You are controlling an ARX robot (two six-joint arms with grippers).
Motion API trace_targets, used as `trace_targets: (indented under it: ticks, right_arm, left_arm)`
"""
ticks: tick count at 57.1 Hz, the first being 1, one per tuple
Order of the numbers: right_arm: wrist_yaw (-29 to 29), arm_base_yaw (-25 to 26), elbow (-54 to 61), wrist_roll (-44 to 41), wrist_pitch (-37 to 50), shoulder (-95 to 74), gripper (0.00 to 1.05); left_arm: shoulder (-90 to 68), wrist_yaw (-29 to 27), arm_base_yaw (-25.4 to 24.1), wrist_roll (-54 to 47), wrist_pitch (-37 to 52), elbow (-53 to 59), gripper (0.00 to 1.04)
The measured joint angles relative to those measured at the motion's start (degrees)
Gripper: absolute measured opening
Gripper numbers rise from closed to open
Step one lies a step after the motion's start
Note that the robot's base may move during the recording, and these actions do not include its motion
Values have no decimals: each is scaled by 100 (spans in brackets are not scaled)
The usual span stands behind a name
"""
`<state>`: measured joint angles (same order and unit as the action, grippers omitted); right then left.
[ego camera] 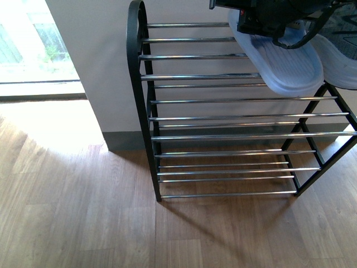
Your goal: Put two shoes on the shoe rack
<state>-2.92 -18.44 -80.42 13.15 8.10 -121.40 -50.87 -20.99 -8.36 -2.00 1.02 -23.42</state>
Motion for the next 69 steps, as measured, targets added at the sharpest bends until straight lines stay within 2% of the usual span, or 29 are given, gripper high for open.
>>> trace_targets:
  ticks: [20, 27, 43, 50, 54, 62, 69]
  right_arm:
    - [-201, 184, -1353, 234, -616, -822, 1]
    - [-160, 203, -1434, 365, -730, -852, 2]
    - [197, 236, -1014, 1047, -706, -476, 37]
    - [334, 382, -474, 1421, -905, 96, 58]
    - [212, 452, -72, 1593, -1056, 614, 74]
    - [76, 538, 522, 1585, -933, 1384, 96]
    - [195, 623, 1019, 1523, -754, 1965, 95]
  left_arm:
    - [0, -2, 0, 0, 0, 0, 2]
    - [0, -2, 0, 0, 0, 0, 2]
    - [0, 0, 0, 0, 0, 0, 2]
    - [0, 0, 0, 0, 0, 0, 2]
    - [0, 2, 0, 0, 0, 0, 2]
    - [0, -2, 0, 0, 0, 0, 2]
    - [0, 0, 0, 0, 0, 0, 2]
